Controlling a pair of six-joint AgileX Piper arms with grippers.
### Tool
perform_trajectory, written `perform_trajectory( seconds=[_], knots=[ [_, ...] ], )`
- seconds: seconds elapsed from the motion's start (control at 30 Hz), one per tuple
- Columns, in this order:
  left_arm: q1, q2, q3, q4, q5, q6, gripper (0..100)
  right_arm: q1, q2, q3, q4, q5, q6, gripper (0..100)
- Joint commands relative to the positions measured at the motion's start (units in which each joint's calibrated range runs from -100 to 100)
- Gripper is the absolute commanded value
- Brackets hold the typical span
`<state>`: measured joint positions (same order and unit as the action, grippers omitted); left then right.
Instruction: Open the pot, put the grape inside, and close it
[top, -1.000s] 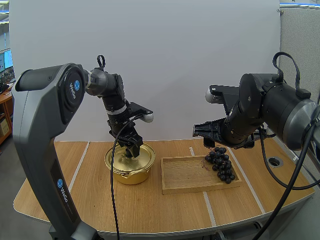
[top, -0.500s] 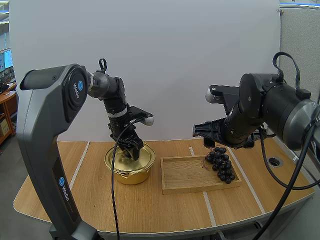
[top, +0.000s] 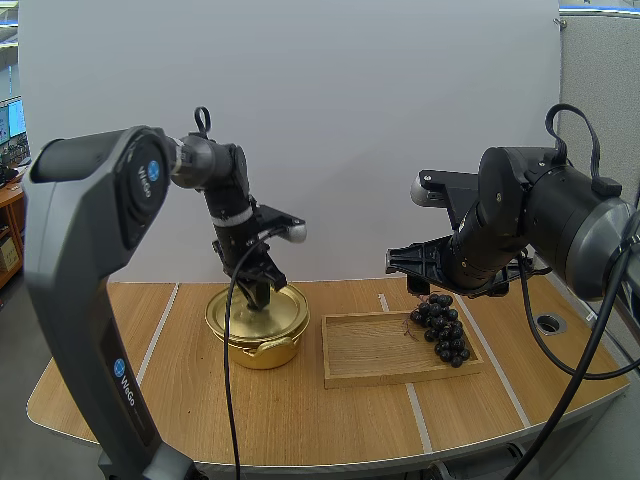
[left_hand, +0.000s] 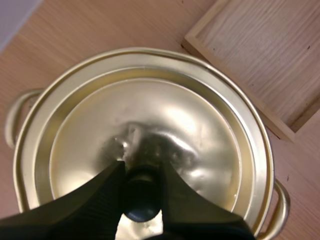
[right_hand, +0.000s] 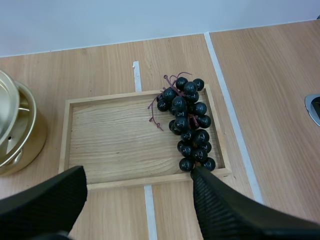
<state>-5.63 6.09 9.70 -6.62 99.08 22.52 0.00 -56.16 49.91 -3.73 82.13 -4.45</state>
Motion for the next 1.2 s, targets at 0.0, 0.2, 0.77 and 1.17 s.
perform_trajectory(
  seconds=[0.0,0.2,0.77,1.17],
  knots=[
    [-0.16,-4.99,-3.14,0.03,0.92,-1.6,0,-0.15,-0.36,-0.49,0.0,-0.2,-0.38,100],
    [-0.09,-13.84,-9.96,0.13,0.92,-4.13,0,-0.15,-0.36,-0.49,0.0,-0.2,-0.38,100],
    [-0.08,-27.12,-36.75,6.24,-0.58,-10.35,0,-0.15,-0.36,-0.49,0.0,-0.06,-0.38,100],
    [-0.08,-27.12,-57.91,11.69,-3.88,-14.18,0,-0.15,1.96,-0.49,-2.53,-6.55,0.01,100]
  ],
)
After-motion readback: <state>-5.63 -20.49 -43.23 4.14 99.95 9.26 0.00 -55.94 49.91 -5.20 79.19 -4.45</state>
